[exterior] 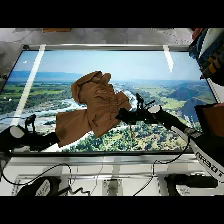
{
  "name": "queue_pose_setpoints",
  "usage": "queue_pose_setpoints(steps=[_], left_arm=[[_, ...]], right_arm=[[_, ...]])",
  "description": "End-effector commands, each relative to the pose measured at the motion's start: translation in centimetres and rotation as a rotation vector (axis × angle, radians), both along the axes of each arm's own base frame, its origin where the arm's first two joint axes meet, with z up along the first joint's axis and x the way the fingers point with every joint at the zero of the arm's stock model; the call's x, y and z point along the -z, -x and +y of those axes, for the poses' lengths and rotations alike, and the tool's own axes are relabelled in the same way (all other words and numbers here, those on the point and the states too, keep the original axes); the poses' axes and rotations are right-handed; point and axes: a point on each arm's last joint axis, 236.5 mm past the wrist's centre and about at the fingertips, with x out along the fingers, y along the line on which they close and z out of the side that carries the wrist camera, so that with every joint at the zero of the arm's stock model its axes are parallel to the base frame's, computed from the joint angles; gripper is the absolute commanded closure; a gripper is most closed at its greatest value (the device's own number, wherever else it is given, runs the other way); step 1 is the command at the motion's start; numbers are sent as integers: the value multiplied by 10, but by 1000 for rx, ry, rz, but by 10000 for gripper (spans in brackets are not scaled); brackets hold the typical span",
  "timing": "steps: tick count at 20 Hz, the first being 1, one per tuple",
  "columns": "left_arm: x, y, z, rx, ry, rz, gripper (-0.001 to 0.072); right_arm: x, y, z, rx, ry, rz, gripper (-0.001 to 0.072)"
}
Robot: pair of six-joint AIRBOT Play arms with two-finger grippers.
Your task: Fold the clothes and pants, and hang the long-sleeved shirts on hangers.
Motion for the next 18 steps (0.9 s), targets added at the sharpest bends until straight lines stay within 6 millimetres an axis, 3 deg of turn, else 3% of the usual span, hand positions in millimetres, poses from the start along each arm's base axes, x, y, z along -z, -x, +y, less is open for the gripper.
queue_pose_setpoints(steps=[1, 4, 6, 7, 10, 15, 18], left_arm=[[16, 9, -25, 9, 123, -26, 229], [27, 5, -32, -31, 150, -75, 231], [31, -6, -23, -69, 116, -128, 258], [30, -15, -17, -93, 94, -163, 314], [25, -38, -4, -171, 64, -249, 318], [19, -54, 5, -229, 52, -309, 686], [8, -65, -2, -292, 118, -341, 687]], right_arm=[[1, 0, -1, -6, 9, -6, 683], [1, -2, -2, 3, 13, -12, 683], [2, -2, -3, -5, 22, -16, 684], [3, -2, -4, -13, 32, -23, 684], [-4, -7, -5, -34, 53, -63, 684], [-36, -25, -2, -56, 63, -168, 683], [-58, -39, -4, -77, 88, -253, 684]])
